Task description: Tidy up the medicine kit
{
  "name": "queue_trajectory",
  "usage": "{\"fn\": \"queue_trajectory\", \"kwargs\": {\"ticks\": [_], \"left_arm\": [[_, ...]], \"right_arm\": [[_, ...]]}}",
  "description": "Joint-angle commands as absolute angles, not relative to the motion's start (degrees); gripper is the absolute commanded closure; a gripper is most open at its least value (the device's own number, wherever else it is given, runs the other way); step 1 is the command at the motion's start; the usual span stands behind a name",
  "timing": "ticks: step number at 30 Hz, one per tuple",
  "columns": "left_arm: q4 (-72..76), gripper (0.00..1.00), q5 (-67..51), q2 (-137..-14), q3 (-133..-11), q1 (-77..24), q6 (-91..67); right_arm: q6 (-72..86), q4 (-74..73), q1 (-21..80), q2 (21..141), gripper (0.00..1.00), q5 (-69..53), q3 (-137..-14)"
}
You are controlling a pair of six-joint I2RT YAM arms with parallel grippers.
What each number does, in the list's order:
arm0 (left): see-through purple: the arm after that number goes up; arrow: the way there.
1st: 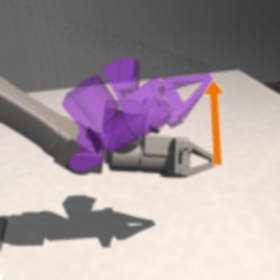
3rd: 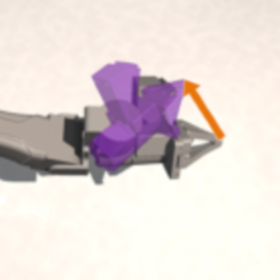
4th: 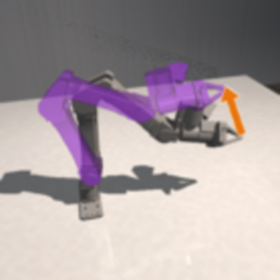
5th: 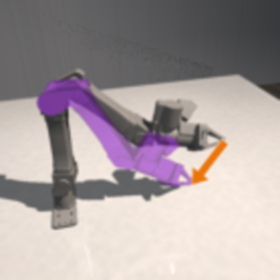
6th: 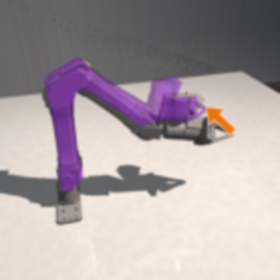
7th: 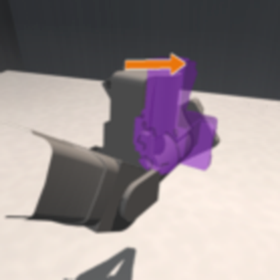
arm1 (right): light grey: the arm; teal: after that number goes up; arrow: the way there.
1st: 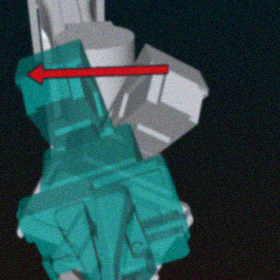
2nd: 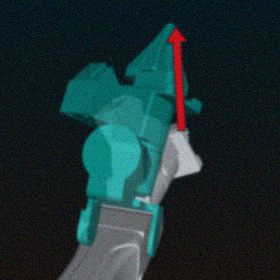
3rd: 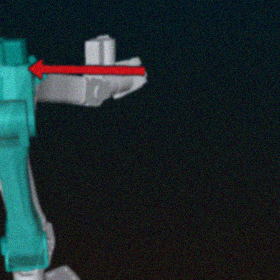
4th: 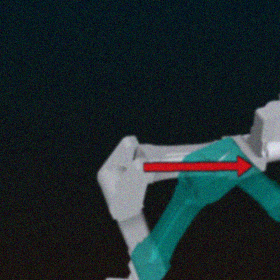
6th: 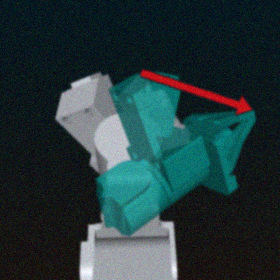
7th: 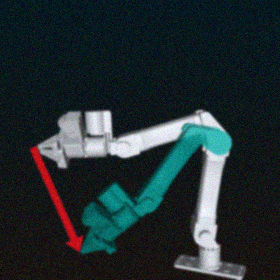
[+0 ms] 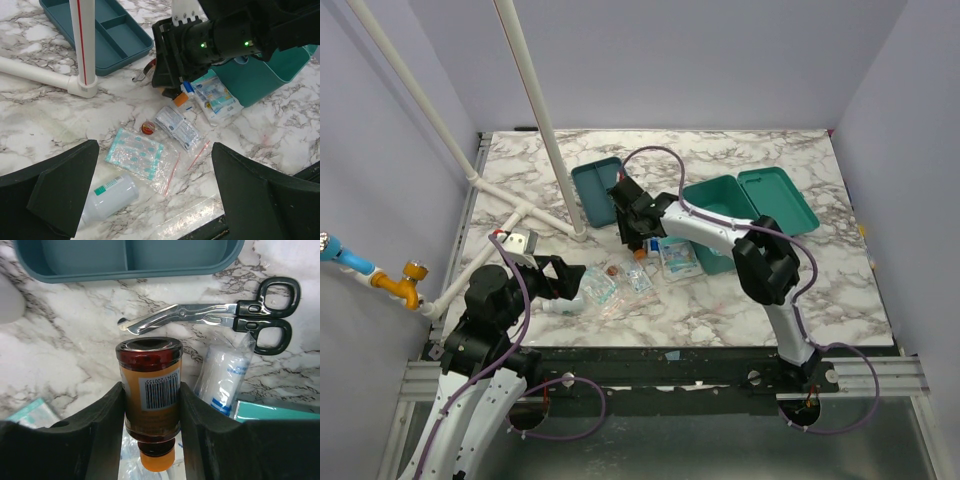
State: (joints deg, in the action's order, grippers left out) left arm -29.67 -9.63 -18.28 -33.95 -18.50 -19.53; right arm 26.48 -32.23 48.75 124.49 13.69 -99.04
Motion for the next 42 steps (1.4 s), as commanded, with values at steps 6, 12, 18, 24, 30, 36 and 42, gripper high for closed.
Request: {"fn": "queue_trajectory", "kwargs": {"ticks": [6, 12, 18, 24, 30, 36, 42], "left_arm": [[-29.62, 0.01, -9.18, -19.01, -34.06, -18.72, -19.16], [-29.60, 0.01, -9.32, -19.29, -34.04, -18.72, -19.16], [-29.67, 0.01, -9.39, -19.54, -34.04, -18.73, -19.16], [-29.67, 0.01, -9.54, -19.62, -34.10, -18.72, -19.16], [-29.66, 0.02, -9.45, -19.64, -34.10, -18.72, -19.16], [-29.66, 0.01, -9.49, -19.36, -34.05, -18.72, -19.16], [-29.61, 0.01, -9.67, -19.25, -34.08, -18.74, -19.15]], "right_arm": [[23.86, -30.97, 48.99, 108.05, 0.77, 16.53, -97.65], [20.66, -34.28, 48.24, 98.65, 0.77, 20.96, -96.26], [16.99, -39.05, 44.20, 90.89, 0.77, 24.05, -94.26], [13.70, -41.64, 37.64, 85.03, 0.77, 22.57, -89.47], [10.44, -40.18, 33.45, 83.22, 0.78, 21.74, -83.48], [9.20, -35.84, 29.54, 85.03, 0.79, 18.50, -77.07], [4.32, -33.21, 28.48, 89.80, 0.81, 18.87, -74.80]]}}
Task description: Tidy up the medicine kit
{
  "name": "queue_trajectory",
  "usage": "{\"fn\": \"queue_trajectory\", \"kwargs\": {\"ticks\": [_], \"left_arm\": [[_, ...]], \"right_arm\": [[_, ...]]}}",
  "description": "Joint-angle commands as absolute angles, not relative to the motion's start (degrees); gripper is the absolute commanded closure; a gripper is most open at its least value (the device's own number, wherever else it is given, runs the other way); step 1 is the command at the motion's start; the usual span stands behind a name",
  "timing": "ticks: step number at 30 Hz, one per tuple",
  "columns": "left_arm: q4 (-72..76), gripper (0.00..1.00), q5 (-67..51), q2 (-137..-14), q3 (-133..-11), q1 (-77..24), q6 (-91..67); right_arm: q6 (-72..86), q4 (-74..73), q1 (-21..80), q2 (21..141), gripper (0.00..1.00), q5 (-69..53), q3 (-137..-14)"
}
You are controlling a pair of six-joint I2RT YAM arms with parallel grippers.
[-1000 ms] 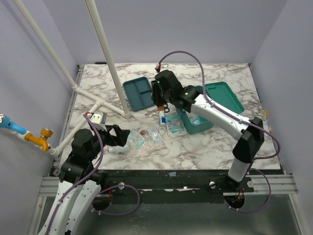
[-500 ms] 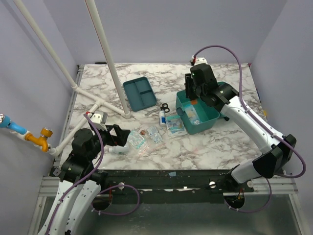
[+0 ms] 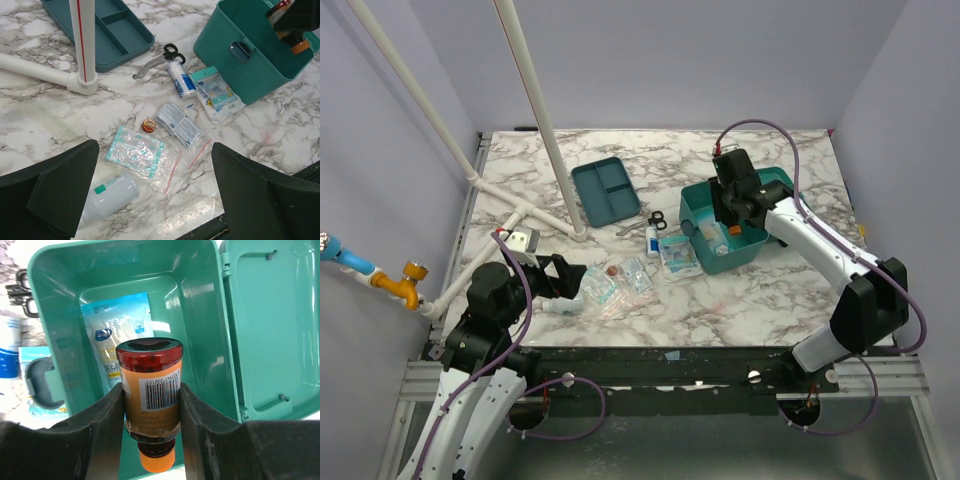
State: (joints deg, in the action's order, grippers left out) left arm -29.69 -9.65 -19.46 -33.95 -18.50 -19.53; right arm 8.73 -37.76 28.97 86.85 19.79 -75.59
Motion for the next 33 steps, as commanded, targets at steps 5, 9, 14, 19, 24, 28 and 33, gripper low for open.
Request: {"fn": "queue_trajectory", "kwargs": {"ticks": [5, 9, 14, 19, 24, 28, 33], "left_arm": [[-29.62, 0.01, -9.87, -19.33, -34.10, -18.72, -19.14], [-29.55, 0.01, -9.93, -19.17, -34.02, -18.72, -19.08], [-29.42, 0.02, -10.02, -19.10, -33.94, -18.77, -19.07], [-29.26, 0.01, -10.28, -18.93, -33.90, -18.72, -19.07], [-29.16, 0.01, -10.26, -18.59, -33.87, -18.80, -19.07], [-29.09, 0.01, -10.37, -18.43, -33.78, -18.81, -19.07], [-28.99, 0.01, -10.67, -18.40, -33.76, -18.84, -19.07]], "right_arm": [[1.67, -31.62, 27.56, 93.96, 0.82, 19.41, -75.14], [0.61, -30.70, 26.01, 96.75, 0.81, 19.01, -75.15], [-1.33, -29.88, 24.87, 99.79, 0.80, 19.55, -74.41], [-1.20, -29.29, 24.61, 103.07, 0.74, 21.42, -73.74], [-0.55, -29.10, 24.60, 105.04, 0.61, 21.70, -73.47], [-0.36, -29.42, 24.54, 105.82, 0.55, 22.70, -73.21], [-0.17, -30.93, 24.58, 104.80, 0.49, 23.34, -74.11]]}}
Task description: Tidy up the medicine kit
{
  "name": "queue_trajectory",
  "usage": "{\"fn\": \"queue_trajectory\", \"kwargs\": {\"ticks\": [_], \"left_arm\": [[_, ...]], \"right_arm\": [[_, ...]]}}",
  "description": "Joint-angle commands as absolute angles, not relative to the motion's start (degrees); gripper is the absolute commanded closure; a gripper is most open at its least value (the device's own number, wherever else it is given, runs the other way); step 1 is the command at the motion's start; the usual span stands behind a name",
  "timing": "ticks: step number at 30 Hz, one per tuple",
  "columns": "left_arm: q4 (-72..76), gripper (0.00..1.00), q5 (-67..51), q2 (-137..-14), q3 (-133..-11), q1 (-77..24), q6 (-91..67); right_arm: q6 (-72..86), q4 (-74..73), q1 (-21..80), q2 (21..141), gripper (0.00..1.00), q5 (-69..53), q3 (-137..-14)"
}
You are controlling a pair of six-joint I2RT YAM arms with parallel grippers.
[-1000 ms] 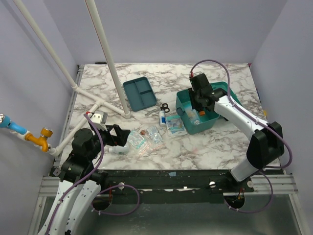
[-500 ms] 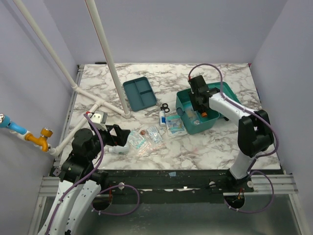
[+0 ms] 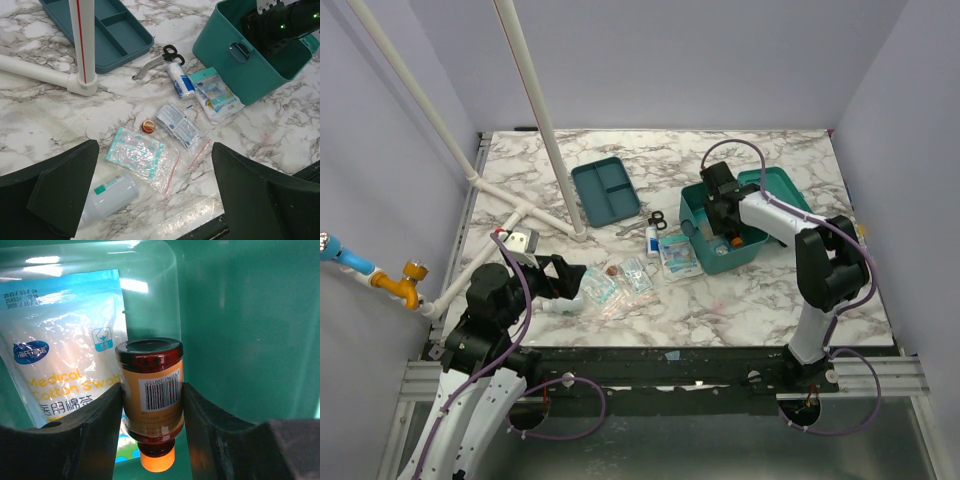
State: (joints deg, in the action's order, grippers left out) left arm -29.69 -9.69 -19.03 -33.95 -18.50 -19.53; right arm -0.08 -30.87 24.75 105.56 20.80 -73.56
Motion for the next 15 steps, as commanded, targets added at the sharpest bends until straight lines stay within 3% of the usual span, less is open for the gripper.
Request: {"fn": "queue_trajectory", "kwargs": {"ticks": [1, 15], "left_arm": [[-28.93, 0.01, -10.68, -18.39, -33.83, -18.89, -19.07], [-28.73, 0.02, -11.20, -19.06, -33.69, -18.90, -19.08]], "right_arm": [[-0.11, -31.52, 24.59, 104.62, 0.48, 23.78, -74.53], [2.78, -40.56, 24.56, 96.76, 0.40, 24.01, -85.08]]}}
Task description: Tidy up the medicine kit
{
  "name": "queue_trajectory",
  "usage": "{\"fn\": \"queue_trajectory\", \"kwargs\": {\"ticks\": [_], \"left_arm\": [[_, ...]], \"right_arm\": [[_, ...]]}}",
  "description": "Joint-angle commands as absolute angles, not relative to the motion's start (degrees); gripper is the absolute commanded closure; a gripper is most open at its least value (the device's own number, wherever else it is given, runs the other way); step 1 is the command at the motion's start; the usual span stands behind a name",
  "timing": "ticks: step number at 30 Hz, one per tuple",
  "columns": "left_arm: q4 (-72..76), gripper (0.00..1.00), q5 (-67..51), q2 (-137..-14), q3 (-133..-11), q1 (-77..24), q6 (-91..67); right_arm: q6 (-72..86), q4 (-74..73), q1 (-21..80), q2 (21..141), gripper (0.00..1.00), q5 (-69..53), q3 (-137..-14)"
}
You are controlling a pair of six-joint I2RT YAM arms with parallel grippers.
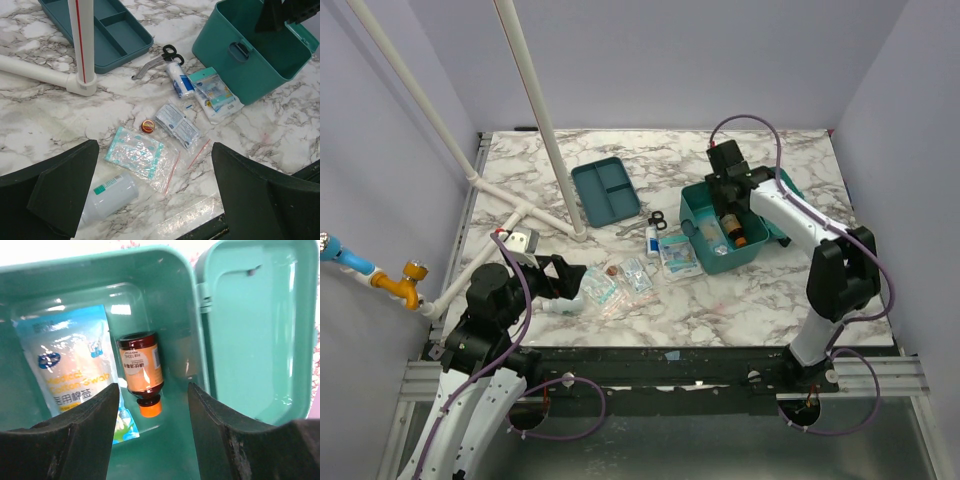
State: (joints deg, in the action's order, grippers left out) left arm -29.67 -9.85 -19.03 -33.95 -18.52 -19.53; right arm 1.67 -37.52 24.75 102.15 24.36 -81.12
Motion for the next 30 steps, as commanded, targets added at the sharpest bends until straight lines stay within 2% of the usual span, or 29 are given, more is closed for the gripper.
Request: {"fn": "queue_trajectory", "kwargs": {"ticks": [1, 8, 15, 22, 30], "left_arm": [[-28.68, 0.02, -11.17, -19.07, -33.67, -18.90, -19.11], [-28.91, 0.01, -10.73, -19.52, -33.80, -18.90, -19.16], [-29.17, 0.02, -10.33, -20.01, -33.87, -18.90, -19.16], [-29.70, 0.01, -9.08, -19.72, -34.10, -18.92, -19.16], [-30.05, 0.01, -7.97, -19.07, -34.16, -18.90, -19.20]], "right_arm": [[2.88, -40.89, 24.67, 95.83, 0.40, 23.00, -86.05], [5.90, -43.53, 26.89, 89.65, 0.39, 17.39, -90.26], [9.63, -41.67, 34.45, 83.90, 0.38, 11.95, -89.53], [14.71, -40.02, 45.91, 84.45, 0.38, 11.73, -89.21], [21.63, -34.18, 55.69, 89.48, 0.38, 12.04, -81.96]]}}
